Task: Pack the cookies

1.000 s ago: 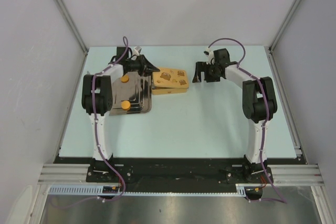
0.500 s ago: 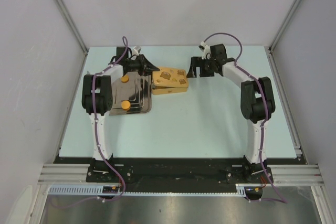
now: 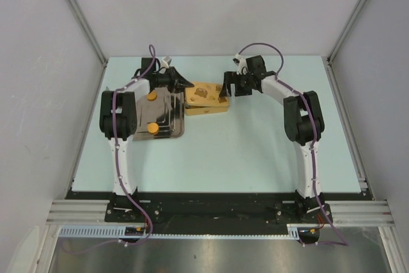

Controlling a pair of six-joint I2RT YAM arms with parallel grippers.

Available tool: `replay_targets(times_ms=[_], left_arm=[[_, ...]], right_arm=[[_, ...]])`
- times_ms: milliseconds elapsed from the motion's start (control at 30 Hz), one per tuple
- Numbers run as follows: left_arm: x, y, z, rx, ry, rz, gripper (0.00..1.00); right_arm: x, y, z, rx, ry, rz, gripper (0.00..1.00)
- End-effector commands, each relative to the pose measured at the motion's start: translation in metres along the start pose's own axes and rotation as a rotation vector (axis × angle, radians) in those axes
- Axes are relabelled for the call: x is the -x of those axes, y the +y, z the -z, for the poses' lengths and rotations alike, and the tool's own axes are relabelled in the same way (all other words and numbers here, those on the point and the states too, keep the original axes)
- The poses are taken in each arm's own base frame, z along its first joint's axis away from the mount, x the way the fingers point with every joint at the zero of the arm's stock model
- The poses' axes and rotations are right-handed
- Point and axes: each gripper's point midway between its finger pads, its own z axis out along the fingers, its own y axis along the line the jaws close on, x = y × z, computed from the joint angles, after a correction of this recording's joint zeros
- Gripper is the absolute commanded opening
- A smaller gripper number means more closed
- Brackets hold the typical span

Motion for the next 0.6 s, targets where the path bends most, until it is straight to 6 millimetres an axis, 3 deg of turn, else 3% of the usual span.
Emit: replay_targets(times_ms=[0,433,567], left_arm=[[0.006,0.023,0.007,0.055,-0.031,0.007,0.20],[0.001,0.025,0.010,0.089,-0.011,-0.020,0.50],[0.001,0.026,0.012,0.107,-0.009,-0.032,0.54]], right_arm=[[0.015,0.013,-0.007,0.011,-0.029,0.035,1.00],[0.003,0.000,-0.014,-0.063,0.002,0.033,1.00],[0.002,-0.002,-0.013,-0.070,0.003,0.033,1.00]])
